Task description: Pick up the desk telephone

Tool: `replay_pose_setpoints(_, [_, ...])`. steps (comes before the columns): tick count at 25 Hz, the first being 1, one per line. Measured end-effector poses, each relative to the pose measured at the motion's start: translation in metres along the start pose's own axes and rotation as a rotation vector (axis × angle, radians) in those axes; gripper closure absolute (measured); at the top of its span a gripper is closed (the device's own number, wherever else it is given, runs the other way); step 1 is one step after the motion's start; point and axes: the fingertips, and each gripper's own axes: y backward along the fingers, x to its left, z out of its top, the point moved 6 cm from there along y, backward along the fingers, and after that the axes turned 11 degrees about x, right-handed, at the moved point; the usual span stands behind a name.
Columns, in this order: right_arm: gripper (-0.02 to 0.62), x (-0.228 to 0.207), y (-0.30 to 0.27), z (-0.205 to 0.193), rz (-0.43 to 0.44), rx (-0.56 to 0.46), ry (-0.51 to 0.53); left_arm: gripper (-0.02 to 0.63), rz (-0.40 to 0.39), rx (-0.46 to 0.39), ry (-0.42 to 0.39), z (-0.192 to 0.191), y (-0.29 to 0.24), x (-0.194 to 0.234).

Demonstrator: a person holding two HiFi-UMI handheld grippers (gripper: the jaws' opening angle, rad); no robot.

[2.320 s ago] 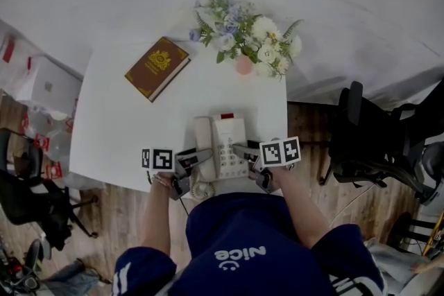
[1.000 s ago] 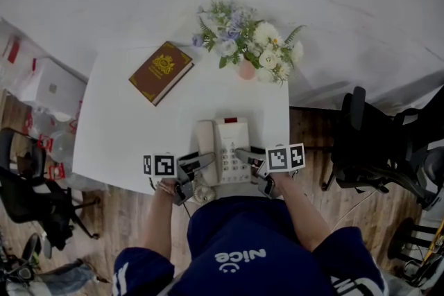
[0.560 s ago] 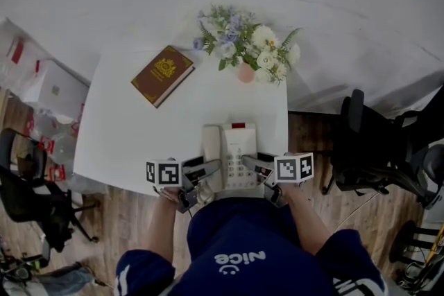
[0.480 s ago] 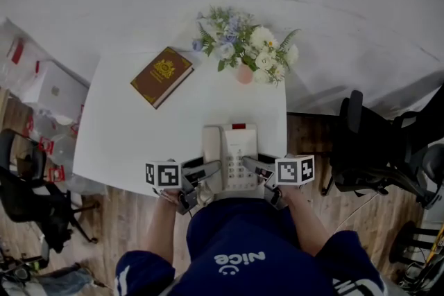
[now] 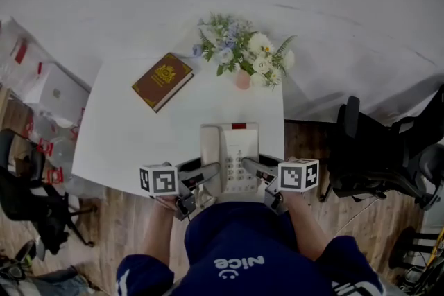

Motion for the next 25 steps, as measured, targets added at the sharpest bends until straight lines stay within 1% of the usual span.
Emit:
replay_pose_setpoints(3, [0.344, 0.009, 0.004, 0.005, 0.008, -0.022, 0.018, 0.229, -0.011, -0.021, -0.019, 0.004, 0.005, -0.007])
replay_pose_setpoints(8, [0.348, 0.019, 0.013, 0.012, 0.008, -0.047, 0.047, 0.229, -0.004, -0.064, -0.016, 0.008, 0.010, -0.018])
replay_pose_setpoints(13, [0.348, 0.027, 0.021, 0.018, 0.012, -0.065, 0.074, 0.229, -0.009, -0.099, -0.062, 0.014, 0.012, -0.030])
replay_pose_setpoints(17, [0.348, 0.035, 0.030, 0.023, 0.005, -0.088, 0.096, 0.229, -0.016, -0.121, -0.046, 0.014, 0.013, -0.036])
replay_pose_setpoints(19, [0.348, 0.041, 0.035, 0.027, 0.007, -0.105, 0.115, 0.229, -0.010, -0.133, -0.052, 0.016, 0.016, -0.042])
replay_pose_setpoints(21, [0.350, 0.048, 0.040, 0.032, 0.012, -0.124, 0.135, 0.229, -0.001, -0.149, -0.076, 0.022, 0.020, -0.050])
replay_pose_setpoints(25, [0.350, 0.061, 0.048, 0.042, 0.025, -0.159, 0.171, 0.229, -0.010, -0.186, -0.125, 0.033, 0.027, -0.071])
